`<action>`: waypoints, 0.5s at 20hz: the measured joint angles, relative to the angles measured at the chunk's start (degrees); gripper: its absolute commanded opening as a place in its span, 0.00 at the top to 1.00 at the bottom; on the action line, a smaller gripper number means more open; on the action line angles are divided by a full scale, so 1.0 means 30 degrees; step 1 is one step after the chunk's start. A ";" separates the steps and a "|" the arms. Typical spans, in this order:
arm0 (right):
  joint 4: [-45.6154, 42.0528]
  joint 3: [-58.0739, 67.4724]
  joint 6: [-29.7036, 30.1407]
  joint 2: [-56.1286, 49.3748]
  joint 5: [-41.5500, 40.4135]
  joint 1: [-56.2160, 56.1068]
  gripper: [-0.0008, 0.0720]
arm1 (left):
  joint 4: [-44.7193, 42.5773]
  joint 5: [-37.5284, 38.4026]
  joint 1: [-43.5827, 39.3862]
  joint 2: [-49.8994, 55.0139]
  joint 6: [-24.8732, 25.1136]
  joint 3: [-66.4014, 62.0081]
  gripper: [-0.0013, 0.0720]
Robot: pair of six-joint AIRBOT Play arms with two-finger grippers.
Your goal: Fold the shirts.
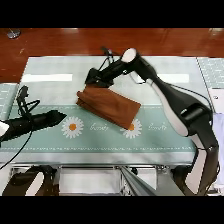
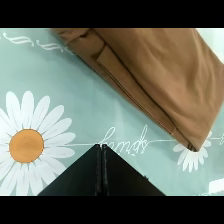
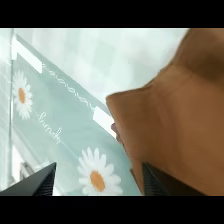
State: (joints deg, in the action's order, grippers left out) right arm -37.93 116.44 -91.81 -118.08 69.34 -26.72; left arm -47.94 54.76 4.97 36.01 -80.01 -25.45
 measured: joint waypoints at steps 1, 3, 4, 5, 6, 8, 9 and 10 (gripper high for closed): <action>0.0175 0.0095 0.0109 0.0466 0.1268 0.0816 0.15 | 0.0058 -0.0124 0.0000 0.0080 0.0022 0.0095 0.95; -0.1035 -0.0284 0.0452 0.2222 0.3701 0.2433 0.14 | 0.0080 -0.0175 0.0000 0.0189 0.0182 0.0197 0.95; -0.2433 -0.0962 0.0568 0.3468 0.4583 0.3118 0.14 | 0.0117 -0.0182 0.0000 0.0219 0.0248 0.0240 0.95; -0.4000 -0.2193 0.0590 0.5085 0.5042 0.3723 0.14 | 0.0117 -0.0168 0.0000 0.0255 0.0321 0.0262 0.95; -0.5515 -0.4014 0.0401 0.6943 0.4983 0.4226 0.14 | 0.0124 -0.0189 0.0000 0.0270 0.0335 0.0277 0.95; -0.7803 -0.8823 -0.0583 1.0652 0.2834 0.4867 0.15 | 0.0131 -0.0189 0.0000 0.0291 0.0393 0.0299 0.95; -0.8357 -1.1846 -0.1370 1.2633 0.1173 0.4954 0.15 | 0.0131 -0.0182 0.0000 0.0291 0.0415 0.0306 0.95; -0.8626 -1.4994 -0.2302 1.4404 -0.0867 0.4925 0.15 | 0.0131 -0.0197 0.0000 0.0291 0.0452 0.0313 0.95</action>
State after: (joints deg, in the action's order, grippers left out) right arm -63.81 71.46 -98.72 -74.87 66.74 -11.94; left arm -47.55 54.17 4.97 36.88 -78.65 -24.51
